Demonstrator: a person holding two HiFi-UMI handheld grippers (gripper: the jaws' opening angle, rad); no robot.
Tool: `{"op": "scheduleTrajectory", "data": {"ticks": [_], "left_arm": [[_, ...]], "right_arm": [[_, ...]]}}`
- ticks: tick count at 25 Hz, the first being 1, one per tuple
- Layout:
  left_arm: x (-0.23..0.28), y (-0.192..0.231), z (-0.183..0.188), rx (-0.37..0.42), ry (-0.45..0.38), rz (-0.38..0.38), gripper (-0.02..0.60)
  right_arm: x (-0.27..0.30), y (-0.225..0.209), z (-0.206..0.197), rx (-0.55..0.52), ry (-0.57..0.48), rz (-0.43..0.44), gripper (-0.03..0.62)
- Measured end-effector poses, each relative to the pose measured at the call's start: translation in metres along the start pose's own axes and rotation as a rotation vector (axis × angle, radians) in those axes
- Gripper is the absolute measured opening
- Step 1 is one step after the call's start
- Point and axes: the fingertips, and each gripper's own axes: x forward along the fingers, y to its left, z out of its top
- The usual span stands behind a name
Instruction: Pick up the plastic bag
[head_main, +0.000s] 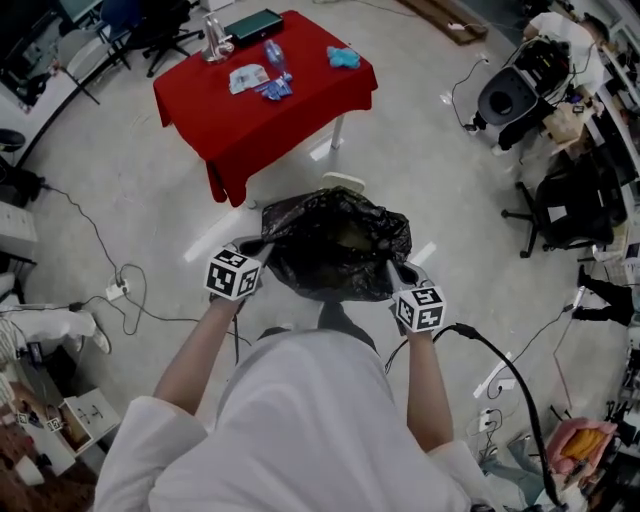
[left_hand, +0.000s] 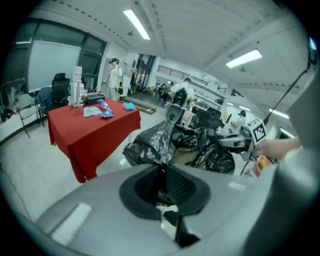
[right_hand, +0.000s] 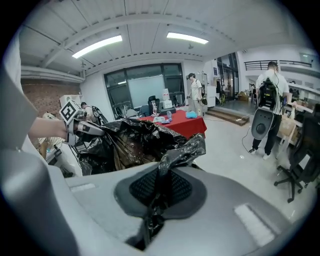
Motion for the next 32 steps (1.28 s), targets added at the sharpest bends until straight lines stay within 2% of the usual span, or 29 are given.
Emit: {"op": "scheduleTrajectory", "data": {"ticks": [4, 12, 20, 32], "left_arm": [[-0.016, -0.007, -0.007, 0.047, -0.011, -0.008, 0.005], [-0.03, -0.025, -0.016, 0.071, -0.003, -0.039, 0.005], [-0.032, -0.047, -0.016, 0.055, -0.019, -0.037, 0.005], [-0.024, -0.071, -0.011, 0.024, -0.029, -0.012, 0.005]], "right_arm": [[-0.011, 0.017, -0.007, -0.009, -0.016, -0.03, 0.002], [-0.033, 0.033, -0.008, -0.037, -0.03, -0.044, 0.002], [-0.059, 0.034, -0.011, -0.033, -0.069, 0.003, 0.002], [-0.079, 0.011, -0.015, -0.014, -0.086, 0.038, 0.002]]}}
